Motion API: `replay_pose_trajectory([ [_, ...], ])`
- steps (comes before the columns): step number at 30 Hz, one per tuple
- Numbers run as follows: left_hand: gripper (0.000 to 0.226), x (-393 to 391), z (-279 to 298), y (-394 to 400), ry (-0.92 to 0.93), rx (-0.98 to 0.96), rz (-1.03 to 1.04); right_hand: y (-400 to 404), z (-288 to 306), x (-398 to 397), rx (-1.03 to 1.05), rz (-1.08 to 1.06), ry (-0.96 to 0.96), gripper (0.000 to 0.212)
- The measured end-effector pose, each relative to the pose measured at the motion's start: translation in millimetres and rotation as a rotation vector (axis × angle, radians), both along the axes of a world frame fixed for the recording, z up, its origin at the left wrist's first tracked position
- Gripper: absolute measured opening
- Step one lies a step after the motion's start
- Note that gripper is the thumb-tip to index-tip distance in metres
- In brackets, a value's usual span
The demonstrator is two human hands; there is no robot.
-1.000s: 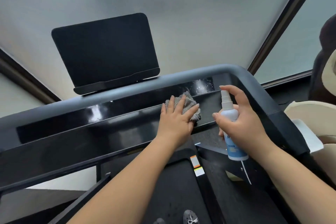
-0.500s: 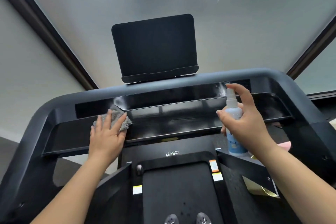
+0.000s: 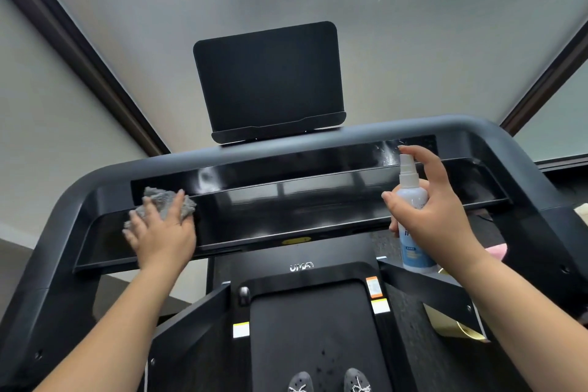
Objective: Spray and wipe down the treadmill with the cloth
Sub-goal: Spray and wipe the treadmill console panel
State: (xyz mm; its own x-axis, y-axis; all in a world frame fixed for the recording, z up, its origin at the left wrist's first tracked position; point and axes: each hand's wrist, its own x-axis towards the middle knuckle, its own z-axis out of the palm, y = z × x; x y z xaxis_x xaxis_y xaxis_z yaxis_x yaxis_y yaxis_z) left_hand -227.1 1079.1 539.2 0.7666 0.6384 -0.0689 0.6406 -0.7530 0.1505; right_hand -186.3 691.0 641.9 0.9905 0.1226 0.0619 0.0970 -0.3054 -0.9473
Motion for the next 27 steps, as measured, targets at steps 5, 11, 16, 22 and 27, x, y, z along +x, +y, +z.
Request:
replay_pose_trajectory([
  [5, 0.05, 28.9, 3.9, -73.8, -0.019, -0.017, -0.16, -6.7, 1.6, 1.2, -0.015, -0.008, -0.006, 0.065],
  [11, 0.051, 57.2, 3.7, -152.9, -0.032, -0.068, -0.394, -22.7, 2.1, 5.6, -0.015, -0.039, -0.008, 0.065],
  [16, 0.053, 81.4, 1.4, -215.6, -0.048, -0.101, -0.581, -44.9, 1.4, 9.8, -0.05, -0.079, -0.018, 0.065],
  [22, 0.055, 109.1, 2.7, -298.2, -0.027, -0.121, -0.816, -75.2, 0.9, 14.1, -0.091, -0.136, -0.049, 0.065],
  [27, 0.054, 130.8, 4.9, -355.9, 0.031, -0.109, -0.965, -99.1, 2.2, 12.8, -0.134, -0.178, -0.04, 0.066],
])
